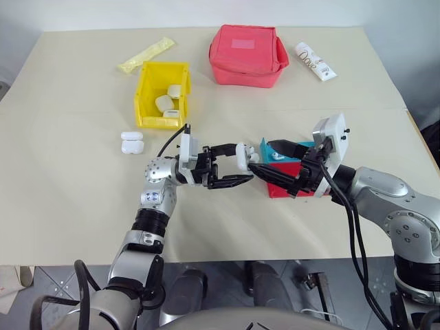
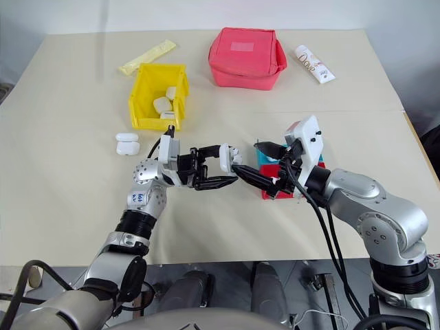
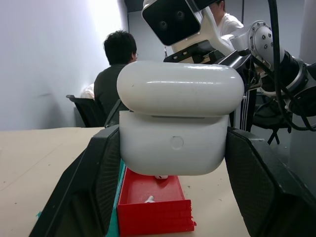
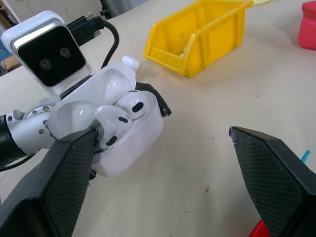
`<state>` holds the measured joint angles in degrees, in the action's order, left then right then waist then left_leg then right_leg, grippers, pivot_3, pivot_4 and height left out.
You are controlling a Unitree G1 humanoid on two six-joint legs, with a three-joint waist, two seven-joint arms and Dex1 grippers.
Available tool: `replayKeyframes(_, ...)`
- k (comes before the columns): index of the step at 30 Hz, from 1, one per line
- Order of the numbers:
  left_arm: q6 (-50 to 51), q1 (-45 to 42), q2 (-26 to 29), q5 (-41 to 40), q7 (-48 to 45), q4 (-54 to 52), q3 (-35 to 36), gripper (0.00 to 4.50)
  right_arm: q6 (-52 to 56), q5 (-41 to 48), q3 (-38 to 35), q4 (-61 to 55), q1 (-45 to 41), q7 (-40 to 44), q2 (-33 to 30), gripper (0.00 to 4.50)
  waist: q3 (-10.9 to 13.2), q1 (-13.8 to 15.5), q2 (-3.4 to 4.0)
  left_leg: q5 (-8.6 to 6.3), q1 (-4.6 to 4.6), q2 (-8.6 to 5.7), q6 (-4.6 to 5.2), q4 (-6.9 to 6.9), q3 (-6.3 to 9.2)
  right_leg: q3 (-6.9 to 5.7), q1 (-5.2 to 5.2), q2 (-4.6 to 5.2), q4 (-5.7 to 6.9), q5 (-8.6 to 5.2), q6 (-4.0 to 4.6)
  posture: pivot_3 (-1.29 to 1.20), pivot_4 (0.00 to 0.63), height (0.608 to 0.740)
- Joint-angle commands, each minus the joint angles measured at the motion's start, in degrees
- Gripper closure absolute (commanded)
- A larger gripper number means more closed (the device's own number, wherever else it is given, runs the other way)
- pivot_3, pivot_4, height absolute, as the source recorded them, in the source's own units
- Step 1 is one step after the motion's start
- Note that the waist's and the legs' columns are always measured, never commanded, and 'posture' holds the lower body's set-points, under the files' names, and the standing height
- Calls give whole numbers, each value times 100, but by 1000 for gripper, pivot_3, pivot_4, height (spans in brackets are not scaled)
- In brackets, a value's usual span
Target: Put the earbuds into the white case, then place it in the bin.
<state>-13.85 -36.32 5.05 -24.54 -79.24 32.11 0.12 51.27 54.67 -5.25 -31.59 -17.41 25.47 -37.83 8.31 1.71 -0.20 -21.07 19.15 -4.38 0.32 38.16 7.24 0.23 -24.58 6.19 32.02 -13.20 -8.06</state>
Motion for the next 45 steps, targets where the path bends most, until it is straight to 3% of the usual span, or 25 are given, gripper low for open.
replayKeyframes(1,-144,-300,-54,-165,111,-93,154,1716,141,-41,52,-143,-27,10,-97,59,0,-2,0,0,0,0,0,0,0,0,0,0,0,0,0,0,150,740)
replayKeyframes(27,-93,-401,-36,-103,331,155,205,1716,291,-84,47,-260,-275,73,-104,59,0,-3,0,0,1,0,0,0,1,-1,-1,1,0,0,-1,0,150,740)
replayKeyframes(36,31,-688,303,280,546,275,8,1716,262,-321,-244,-583,44,355,-955,59,1,2,-1,0,1,-1,1,-1,-1,-2,-1,0,-1,1,-1,0,150,740)
replayKeyframes(40,210,-861,438,625,785,220,-180,1716,375,-244,-372,-744,-254,173,-1091,59,2,7,-3,0,1,-2,1,0,-1,-1,0,0,-2,1,-2,0,150,740)
replayKeyframes(45,497,-1023,580,952,961,40,-446,1716,793,-93,-322,-823,-1326,-240,-1113,1272,2,-7,-2,0,0,2,0,-4,0,-1,-3,-1,-2,1,-3,0,150,740)
